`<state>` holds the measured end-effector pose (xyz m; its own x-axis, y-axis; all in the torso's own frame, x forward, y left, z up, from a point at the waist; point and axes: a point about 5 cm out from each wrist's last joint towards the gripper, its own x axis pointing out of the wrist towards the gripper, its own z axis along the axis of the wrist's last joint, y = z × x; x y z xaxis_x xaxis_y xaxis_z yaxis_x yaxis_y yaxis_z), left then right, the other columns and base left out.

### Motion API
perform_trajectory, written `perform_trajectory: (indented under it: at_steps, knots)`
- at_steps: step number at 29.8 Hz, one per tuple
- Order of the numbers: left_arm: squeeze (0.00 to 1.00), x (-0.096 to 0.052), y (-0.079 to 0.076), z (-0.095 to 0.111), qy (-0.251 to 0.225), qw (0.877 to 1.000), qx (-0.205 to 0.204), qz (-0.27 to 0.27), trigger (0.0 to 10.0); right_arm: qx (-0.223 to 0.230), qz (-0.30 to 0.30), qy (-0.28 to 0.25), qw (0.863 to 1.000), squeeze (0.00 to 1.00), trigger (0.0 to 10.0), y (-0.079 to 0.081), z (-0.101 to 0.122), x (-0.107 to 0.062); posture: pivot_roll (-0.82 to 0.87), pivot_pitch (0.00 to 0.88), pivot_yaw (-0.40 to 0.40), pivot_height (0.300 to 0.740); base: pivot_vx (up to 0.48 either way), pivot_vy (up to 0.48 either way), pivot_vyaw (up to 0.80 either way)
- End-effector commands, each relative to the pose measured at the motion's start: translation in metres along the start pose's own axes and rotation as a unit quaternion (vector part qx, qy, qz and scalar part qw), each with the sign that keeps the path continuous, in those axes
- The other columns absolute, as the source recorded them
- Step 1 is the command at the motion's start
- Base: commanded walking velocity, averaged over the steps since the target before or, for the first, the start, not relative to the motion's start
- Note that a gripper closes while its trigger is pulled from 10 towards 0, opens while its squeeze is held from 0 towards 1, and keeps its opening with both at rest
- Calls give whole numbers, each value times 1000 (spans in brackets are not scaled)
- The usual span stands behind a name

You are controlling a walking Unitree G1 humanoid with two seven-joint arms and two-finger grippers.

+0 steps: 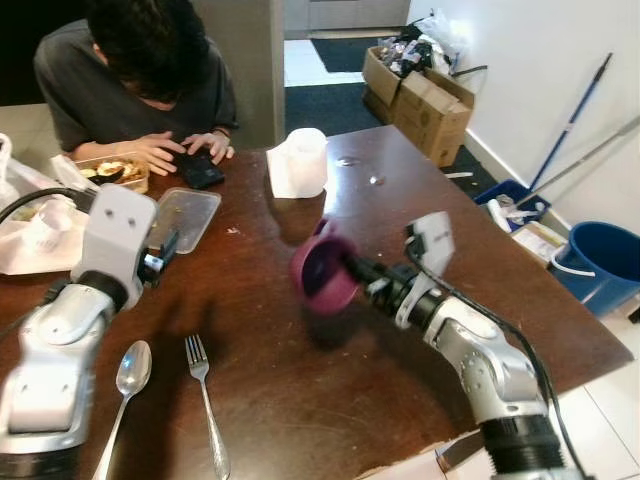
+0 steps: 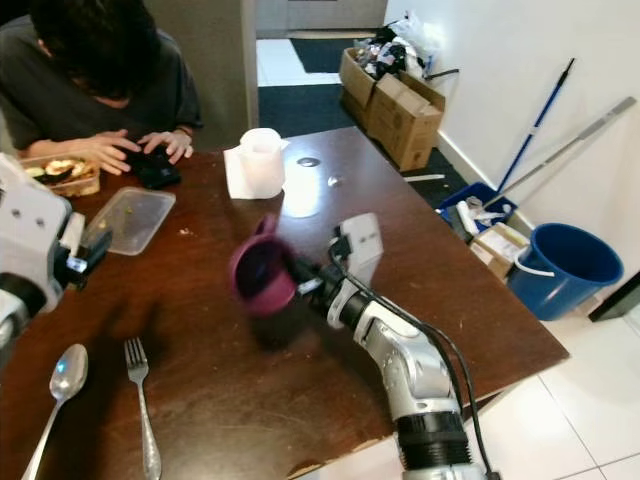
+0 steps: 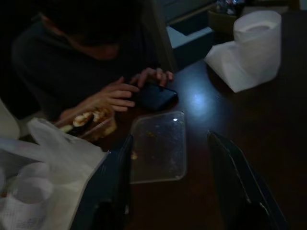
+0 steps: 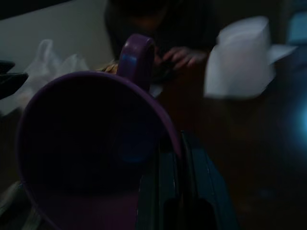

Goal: Setting the table

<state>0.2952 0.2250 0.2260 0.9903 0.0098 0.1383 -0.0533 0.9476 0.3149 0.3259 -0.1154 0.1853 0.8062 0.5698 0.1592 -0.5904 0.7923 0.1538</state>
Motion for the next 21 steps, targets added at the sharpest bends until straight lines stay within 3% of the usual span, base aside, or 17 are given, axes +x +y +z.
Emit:
perform_trajectory:
  at_steps: [1, 3, 8, 15, 21]
  knots:
    - [0, -1, 5, -4, 6, 1000, -1, 20, 10000, -9, -23, -3, 1000, 0, 10000, -3, -1, -4, 21, 24, 68, 740, 0, 0, 0]
    - [0, -9, -9, -13, 19, 1000, -2, 22, 10000, -34, -70, -26, 997, 0, 10000, 8, -3, -10, 13, 20, 72, 740, 0, 0, 0]
    - [0, -16, -21, -24, 38, 999, -15, 16, 10000, -53, -117, -42, 991, 0, 10000, 9, 0, -15, -4, 9, 76, 740, 0, 0, 0]
    - [0, -9, -40, -27, 33, 999, -37, 11, 10000, -72, -174, -61, 980, 0, 10000, -1, 6, -20, -13, 0, 73, 740, 0, 0, 0]
    - [0, -7, -43, -26, 32, 999, -39, 16, 10000, -73, -188, -67, 977, 0, 10000, -1, 7, -21, -17, 0, 72, 740, 0, 0, 0]
